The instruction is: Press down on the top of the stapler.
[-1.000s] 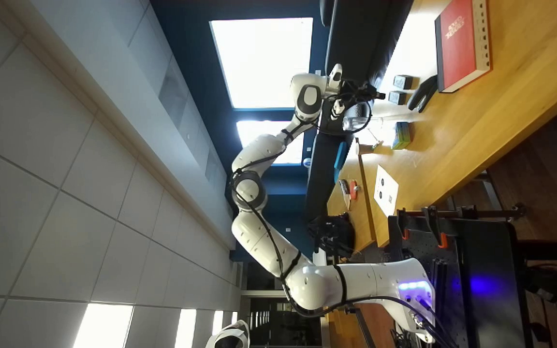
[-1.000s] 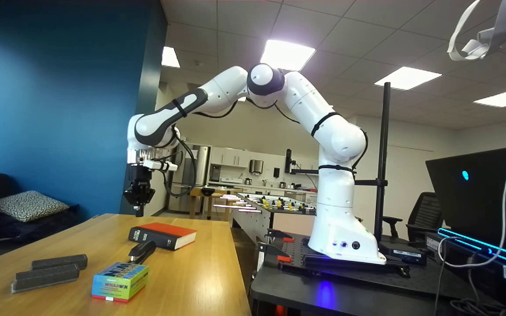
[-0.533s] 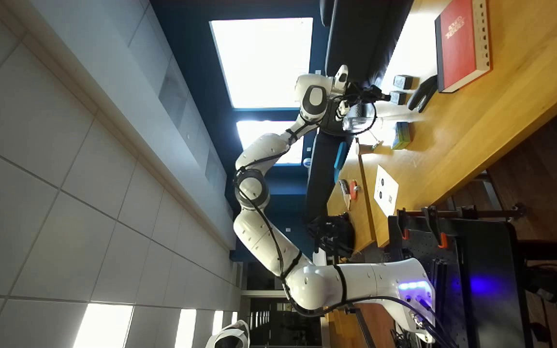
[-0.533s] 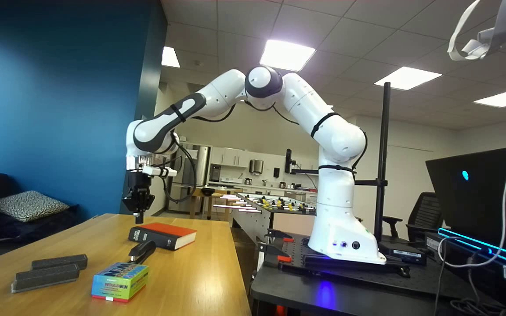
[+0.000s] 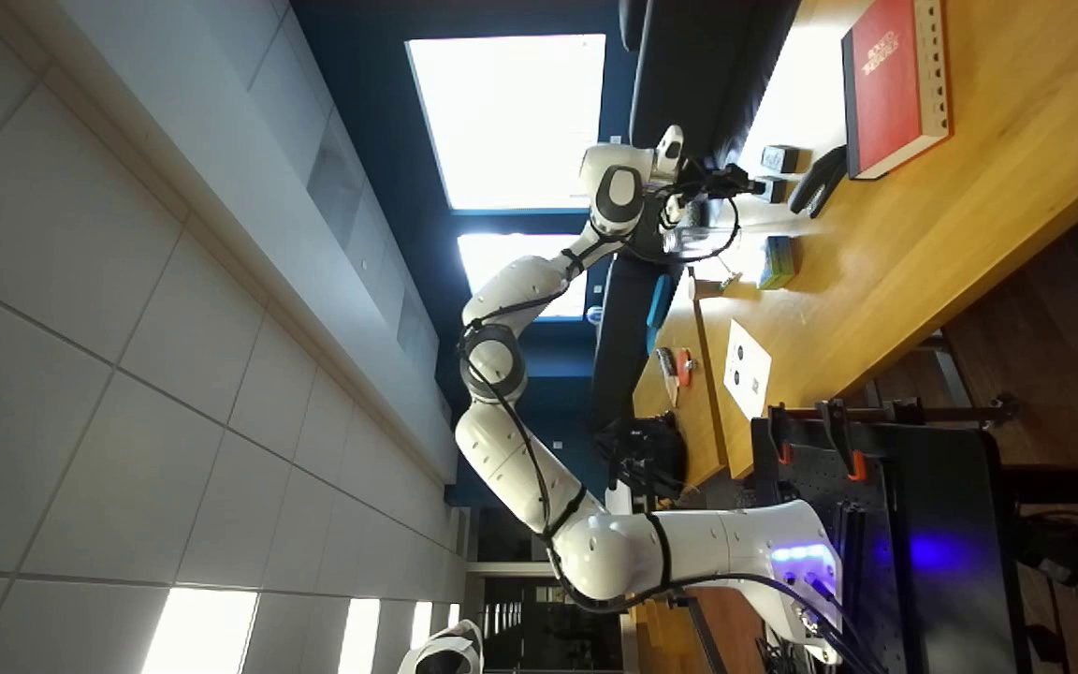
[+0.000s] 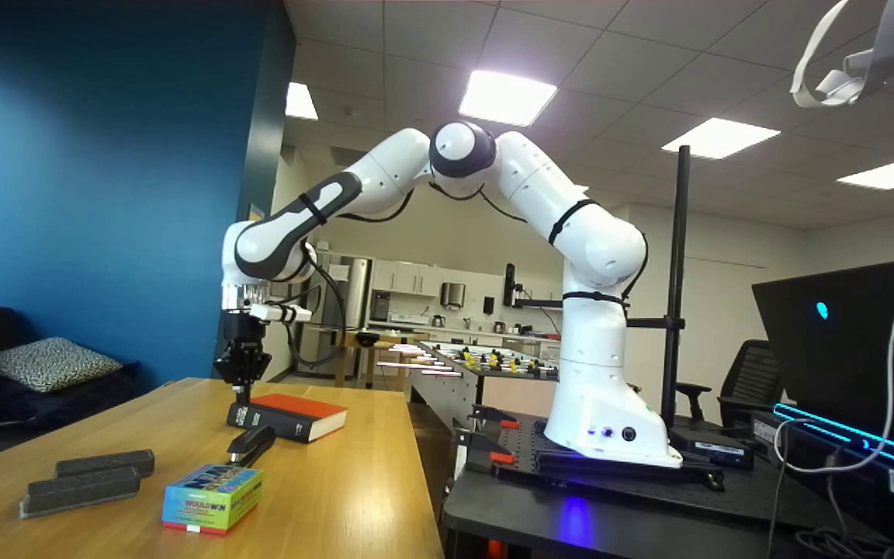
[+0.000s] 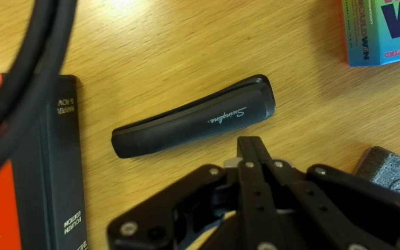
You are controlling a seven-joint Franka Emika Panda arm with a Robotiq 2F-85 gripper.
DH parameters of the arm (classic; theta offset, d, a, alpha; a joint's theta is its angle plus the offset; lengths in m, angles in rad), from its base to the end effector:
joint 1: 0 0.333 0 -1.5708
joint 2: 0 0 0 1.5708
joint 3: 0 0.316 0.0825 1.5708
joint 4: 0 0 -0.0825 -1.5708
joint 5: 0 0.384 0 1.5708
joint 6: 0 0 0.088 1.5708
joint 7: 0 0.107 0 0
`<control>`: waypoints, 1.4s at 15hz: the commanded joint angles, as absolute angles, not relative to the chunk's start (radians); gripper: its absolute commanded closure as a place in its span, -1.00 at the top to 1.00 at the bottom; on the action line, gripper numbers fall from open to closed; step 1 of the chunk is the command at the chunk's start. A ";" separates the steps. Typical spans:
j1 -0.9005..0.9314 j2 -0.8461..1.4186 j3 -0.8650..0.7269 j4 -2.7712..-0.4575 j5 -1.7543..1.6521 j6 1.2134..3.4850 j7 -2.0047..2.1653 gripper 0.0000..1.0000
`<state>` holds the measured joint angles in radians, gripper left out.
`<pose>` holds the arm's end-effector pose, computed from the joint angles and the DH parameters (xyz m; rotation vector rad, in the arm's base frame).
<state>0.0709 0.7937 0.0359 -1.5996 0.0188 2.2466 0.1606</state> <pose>0.6727 0.0700 0.1521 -3.1103 0.1174 0.2345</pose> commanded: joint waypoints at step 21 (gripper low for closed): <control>0.056 0.897 0.042 -1.540 0.042 2.279 0.126 -1.00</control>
<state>0.0662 0.8990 0.0357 -1.5621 0.0210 2.2787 0.1578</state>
